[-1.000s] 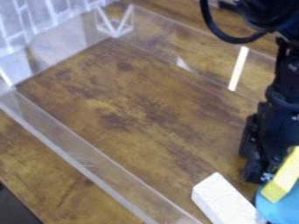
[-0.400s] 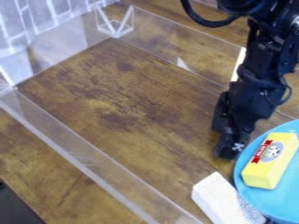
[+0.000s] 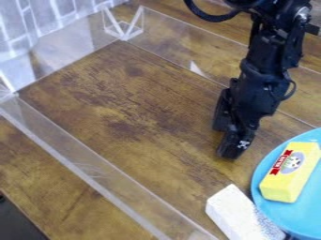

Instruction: Put the yellow block in the blue tray

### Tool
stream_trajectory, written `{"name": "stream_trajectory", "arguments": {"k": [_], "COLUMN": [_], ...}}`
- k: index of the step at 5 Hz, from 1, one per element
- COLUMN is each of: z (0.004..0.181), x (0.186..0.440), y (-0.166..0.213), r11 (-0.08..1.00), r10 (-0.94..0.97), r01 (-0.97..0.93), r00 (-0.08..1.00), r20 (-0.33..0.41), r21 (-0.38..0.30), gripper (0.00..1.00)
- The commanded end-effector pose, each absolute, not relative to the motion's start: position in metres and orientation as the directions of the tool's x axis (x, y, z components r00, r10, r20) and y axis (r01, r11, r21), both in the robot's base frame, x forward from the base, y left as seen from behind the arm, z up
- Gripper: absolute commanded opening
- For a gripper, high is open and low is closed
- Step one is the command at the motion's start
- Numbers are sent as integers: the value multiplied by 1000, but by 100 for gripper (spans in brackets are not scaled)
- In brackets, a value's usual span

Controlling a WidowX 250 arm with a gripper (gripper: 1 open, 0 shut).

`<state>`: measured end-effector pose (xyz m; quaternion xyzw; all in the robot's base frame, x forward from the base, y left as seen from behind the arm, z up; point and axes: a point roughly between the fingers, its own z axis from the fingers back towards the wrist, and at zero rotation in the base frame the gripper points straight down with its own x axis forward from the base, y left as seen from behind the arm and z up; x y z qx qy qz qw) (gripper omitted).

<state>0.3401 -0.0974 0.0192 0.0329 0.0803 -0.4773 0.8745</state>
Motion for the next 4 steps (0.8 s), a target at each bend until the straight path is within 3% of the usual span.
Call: {"name": "stream_trajectory", "arguments": {"k": [1,3,4], "z": [23,23,24], "x": [339,338,340], "y": [-69,-45,-51], "r11": [560,643,642], "r10": [-817,-754,-756], "r01": [829,765,766], "r00": [548,625,623], "r20": [-180,-202,-202], "r21": [-20,-33,-37], "gripper": [100,100,100]}}
